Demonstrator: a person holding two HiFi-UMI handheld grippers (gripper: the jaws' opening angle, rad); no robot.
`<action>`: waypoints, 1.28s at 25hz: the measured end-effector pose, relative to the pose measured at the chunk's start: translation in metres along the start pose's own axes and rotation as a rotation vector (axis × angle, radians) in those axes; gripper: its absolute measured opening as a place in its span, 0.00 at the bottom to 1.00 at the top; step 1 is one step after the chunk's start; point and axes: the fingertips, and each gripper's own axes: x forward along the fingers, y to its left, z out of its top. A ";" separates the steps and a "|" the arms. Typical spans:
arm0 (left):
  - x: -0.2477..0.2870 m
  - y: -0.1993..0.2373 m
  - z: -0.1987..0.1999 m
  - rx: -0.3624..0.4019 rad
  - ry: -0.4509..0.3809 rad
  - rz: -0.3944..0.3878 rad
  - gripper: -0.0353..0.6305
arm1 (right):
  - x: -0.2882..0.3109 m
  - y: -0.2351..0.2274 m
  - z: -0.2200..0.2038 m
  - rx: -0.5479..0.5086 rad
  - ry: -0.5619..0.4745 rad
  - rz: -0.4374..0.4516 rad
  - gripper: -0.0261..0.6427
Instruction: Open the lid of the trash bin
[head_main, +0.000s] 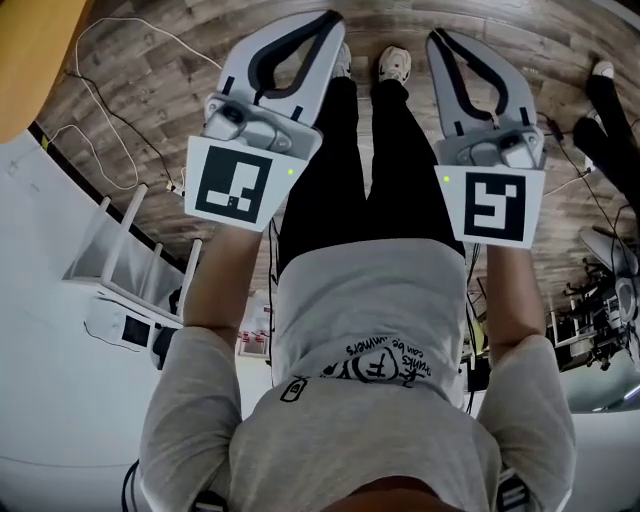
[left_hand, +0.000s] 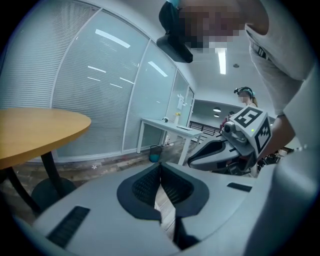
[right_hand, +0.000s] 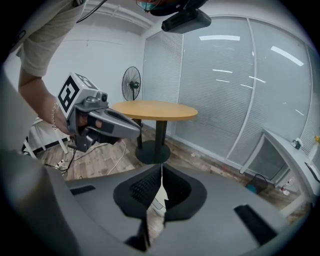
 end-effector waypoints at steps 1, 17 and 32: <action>0.005 0.002 -0.005 0.000 0.000 0.002 0.08 | 0.006 0.001 -0.006 -0.010 0.012 0.006 0.06; 0.063 0.022 -0.085 0.065 0.053 -0.008 0.08 | 0.103 0.015 -0.084 -0.209 0.124 0.068 0.08; 0.103 0.042 -0.156 0.113 0.104 -0.017 0.08 | 0.184 0.021 -0.156 -0.381 0.253 0.123 0.08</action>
